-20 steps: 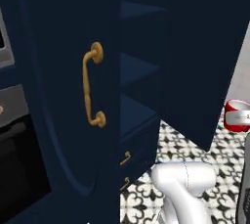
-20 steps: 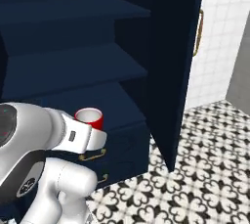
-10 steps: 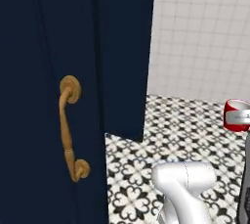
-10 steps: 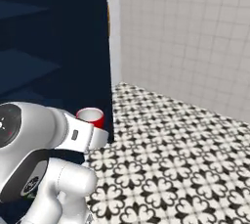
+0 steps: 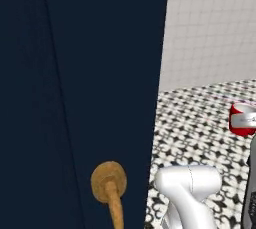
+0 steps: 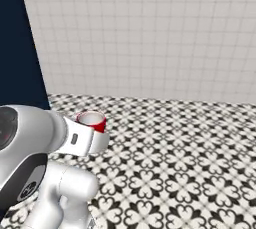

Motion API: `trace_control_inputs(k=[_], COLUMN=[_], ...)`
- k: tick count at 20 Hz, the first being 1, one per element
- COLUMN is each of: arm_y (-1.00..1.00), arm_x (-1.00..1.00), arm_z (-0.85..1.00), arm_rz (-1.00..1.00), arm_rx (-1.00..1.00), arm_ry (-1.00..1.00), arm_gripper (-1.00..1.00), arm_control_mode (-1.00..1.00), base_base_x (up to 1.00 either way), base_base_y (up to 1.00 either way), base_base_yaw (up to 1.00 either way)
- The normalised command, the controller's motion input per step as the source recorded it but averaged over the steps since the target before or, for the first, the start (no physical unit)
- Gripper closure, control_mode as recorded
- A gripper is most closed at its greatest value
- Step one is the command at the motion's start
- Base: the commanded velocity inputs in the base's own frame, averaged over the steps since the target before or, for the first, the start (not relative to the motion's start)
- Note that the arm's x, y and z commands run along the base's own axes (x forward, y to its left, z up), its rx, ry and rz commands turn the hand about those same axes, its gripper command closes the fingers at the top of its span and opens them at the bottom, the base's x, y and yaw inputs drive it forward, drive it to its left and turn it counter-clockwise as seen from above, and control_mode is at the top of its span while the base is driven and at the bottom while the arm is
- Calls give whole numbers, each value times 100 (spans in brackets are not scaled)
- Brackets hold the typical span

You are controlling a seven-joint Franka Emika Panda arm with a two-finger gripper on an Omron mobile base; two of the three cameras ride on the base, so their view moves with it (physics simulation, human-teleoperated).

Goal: Pick the kettle from the counter and place it on the tray. Then pick the mug from the cabinet and place it on the tray. Then close the cabinet doors.

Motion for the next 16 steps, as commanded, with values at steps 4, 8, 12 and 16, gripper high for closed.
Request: trace_control_inputs(k=[4, 8, 12, 16], arm_y=[0, 0, 0, 0], arm_x=[0, 0, 0, 0], arm_z=[0, 0, 0, 0], arm_rz=[0, 0, 0, 0], arm_rx=[0, 0, 0, 0], arm_ry=[0, 0, 0, 0], arm_gripper=[100, 100, 100, 100], arm_control_mode=[100, 100, 100, 100], base_base_x=[32, 38, 71, 70], base_base_y=[-46, -76, -40, -23], base_base_yaw=[-45, -28, -34, -39])
